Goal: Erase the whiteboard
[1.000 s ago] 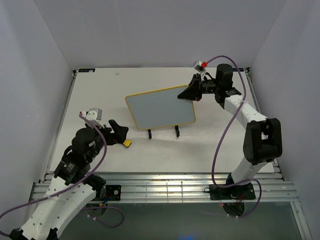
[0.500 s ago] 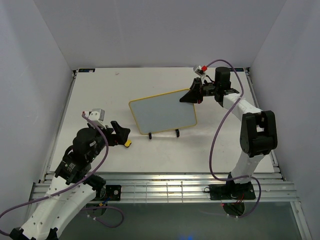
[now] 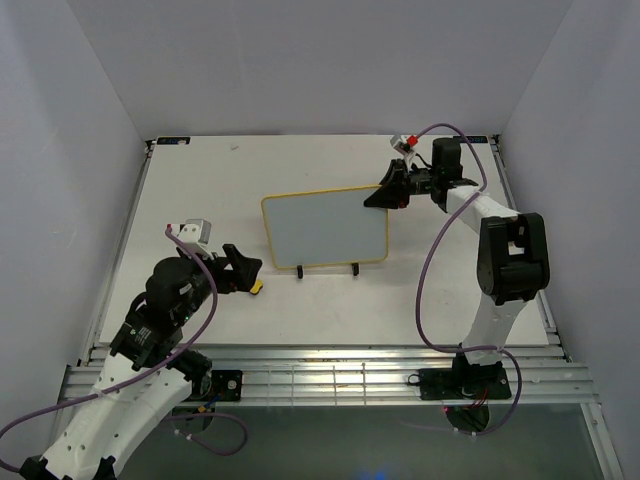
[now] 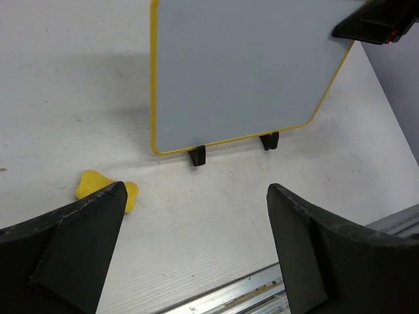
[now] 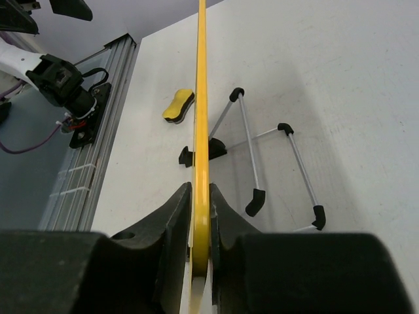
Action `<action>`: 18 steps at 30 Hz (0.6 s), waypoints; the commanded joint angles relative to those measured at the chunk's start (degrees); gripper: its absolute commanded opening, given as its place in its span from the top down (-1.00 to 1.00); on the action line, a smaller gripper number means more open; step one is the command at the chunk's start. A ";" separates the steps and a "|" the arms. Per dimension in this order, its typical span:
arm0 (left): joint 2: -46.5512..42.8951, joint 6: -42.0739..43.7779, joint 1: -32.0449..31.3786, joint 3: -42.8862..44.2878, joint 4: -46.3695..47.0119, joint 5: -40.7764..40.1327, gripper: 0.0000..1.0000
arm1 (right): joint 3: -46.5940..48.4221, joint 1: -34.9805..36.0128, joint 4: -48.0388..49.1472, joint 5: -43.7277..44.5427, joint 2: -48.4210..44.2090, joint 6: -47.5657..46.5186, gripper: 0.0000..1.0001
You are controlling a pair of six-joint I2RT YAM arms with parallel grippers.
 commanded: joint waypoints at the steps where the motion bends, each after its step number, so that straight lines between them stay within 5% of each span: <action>1: -0.63 0.89 -0.03 -0.35 1.14 1.11 -0.96 | -0.23 -1.85 1.27 -2.19 0.62 -2.69 0.56; 18: -1.07 1.06 -0.03 -0.62 1.41 1.81 -0.96 | -4.45 -2.73 0.39 -1.92 0.10 -5.68 0.28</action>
